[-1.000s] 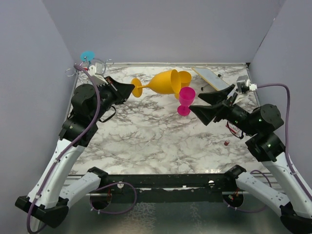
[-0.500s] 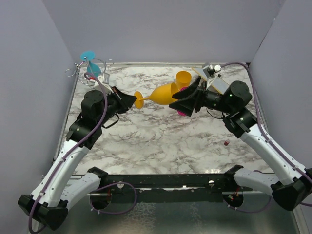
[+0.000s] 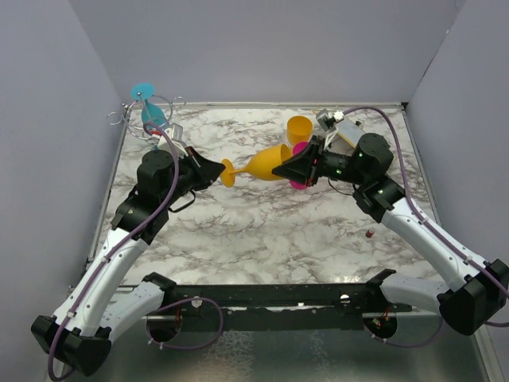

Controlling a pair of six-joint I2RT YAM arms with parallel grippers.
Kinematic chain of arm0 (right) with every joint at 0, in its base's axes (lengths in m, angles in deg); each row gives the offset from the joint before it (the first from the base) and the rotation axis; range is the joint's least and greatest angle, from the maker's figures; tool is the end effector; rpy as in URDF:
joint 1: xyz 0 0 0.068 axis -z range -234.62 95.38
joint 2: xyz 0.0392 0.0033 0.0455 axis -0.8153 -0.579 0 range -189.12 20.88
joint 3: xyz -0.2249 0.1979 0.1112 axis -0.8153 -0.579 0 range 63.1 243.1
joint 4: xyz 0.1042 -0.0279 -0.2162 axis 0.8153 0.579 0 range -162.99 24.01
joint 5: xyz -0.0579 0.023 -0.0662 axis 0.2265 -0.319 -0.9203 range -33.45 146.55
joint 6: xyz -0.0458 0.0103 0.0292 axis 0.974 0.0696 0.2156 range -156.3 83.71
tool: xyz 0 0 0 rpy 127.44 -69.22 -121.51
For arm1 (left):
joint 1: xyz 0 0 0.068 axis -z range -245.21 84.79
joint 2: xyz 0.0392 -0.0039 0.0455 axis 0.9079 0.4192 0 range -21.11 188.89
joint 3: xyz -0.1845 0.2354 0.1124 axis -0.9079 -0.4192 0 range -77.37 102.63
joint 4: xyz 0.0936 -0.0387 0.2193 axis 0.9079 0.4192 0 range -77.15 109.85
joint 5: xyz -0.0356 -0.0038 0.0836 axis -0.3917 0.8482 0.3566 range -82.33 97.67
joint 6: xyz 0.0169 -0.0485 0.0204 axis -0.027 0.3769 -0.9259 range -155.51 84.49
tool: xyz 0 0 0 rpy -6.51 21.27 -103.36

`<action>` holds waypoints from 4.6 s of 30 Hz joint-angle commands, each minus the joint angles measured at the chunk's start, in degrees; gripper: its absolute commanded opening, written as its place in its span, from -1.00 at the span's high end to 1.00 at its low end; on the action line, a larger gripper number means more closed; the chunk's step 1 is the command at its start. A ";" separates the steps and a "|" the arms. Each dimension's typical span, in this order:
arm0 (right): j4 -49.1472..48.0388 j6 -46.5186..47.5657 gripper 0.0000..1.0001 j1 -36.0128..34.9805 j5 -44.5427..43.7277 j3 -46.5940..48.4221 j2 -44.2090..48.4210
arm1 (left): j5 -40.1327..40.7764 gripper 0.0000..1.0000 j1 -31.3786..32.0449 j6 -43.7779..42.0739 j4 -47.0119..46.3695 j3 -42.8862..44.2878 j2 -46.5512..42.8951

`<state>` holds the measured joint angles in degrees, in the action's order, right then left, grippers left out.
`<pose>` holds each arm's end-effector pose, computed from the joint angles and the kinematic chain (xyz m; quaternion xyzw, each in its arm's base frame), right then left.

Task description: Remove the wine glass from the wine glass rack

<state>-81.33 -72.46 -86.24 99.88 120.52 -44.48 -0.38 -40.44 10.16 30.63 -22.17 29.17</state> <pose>0.1748 0.1379 0.4263 -0.2357 0.6647 0.5837 0.4024 0.1311 -0.0663 0.4077 -0.0984 0.7750 -0.4035 0.4764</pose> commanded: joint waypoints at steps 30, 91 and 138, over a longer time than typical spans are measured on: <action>56.92 28.43 0.98 -0.32 -43.50 9.50 -3.19 | 12.38 -0.99 -0.10 -17.98 11.90 9.89 2.52; 26.04 31.85 -0.47 -4.51 -32.10 -5.60 23.82 | 41.19 -0.99 -0.20 -31.44 25.15 41.72 30.34; 25.88 31.78 -0.53 -4.51 -35.78 -7.04 24.93 | 31.00 -0.99 -11.96 -30.42 25.35 71.28 67.67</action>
<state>-53.68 -40.57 -90.45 65.15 113.92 -19.71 31.46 -51.48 -20.03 55.70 52.19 99.55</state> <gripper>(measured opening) 0.765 0.992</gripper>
